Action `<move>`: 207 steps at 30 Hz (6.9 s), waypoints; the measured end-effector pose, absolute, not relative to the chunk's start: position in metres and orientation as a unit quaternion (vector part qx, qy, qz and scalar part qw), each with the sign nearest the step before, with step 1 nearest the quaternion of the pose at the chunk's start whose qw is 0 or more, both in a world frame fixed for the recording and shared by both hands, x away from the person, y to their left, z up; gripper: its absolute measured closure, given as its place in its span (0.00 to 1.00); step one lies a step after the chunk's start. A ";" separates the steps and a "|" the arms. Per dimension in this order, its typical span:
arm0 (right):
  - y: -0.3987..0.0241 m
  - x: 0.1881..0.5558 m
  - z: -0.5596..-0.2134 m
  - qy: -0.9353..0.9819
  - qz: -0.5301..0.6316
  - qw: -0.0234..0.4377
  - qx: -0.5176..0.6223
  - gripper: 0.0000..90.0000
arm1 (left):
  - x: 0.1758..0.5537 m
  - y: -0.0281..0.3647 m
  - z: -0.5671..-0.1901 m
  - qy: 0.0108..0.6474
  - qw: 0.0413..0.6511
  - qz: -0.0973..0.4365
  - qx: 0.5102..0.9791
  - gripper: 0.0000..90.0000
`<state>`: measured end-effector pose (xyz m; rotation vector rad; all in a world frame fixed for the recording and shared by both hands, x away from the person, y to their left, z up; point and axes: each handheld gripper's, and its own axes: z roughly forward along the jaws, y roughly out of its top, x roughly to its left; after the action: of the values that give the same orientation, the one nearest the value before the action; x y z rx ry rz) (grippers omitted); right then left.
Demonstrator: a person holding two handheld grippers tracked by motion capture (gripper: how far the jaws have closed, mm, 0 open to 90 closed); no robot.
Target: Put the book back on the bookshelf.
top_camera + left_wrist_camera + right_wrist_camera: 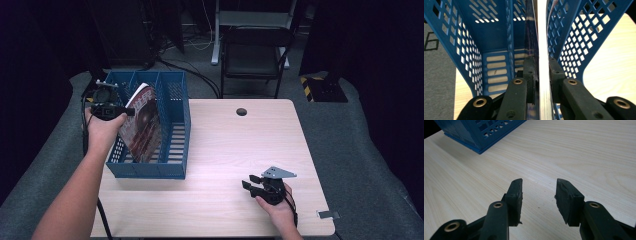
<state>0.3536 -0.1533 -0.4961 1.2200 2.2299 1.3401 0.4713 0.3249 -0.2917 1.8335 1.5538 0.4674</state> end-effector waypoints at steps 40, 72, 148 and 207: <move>-0.153 0.353 -0.496 0.770 0.461 0.128 0.422 0.63 | 0.453 0.334 -0.282 0.591 0.327 0.153 0.721 0.88; -0.154 0.354 -0.496 0.769 0.461 0.130 0.423 0.63 | 0.460 0.328 -0.276 0.595 0.315 0.183 0.716 0.94; -0.158 0.353 -0.497 0.768 0.460 0.129 0.426 0.61 | 0.480 0.330 -0.293 0.606 0.364 0.207 0.676 0.55; -0.152 0.353 -0.500 0.778 0.446 0.133 0.421 0.57 | 0.415 0.320 -0.248 0.526 0.395 0.183 0.731 0.44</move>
<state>0.3533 -0.1518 -0.5001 1.2217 2.2563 1.2944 0.4145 0.3196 -0.2479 1.8528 1.3327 0.4634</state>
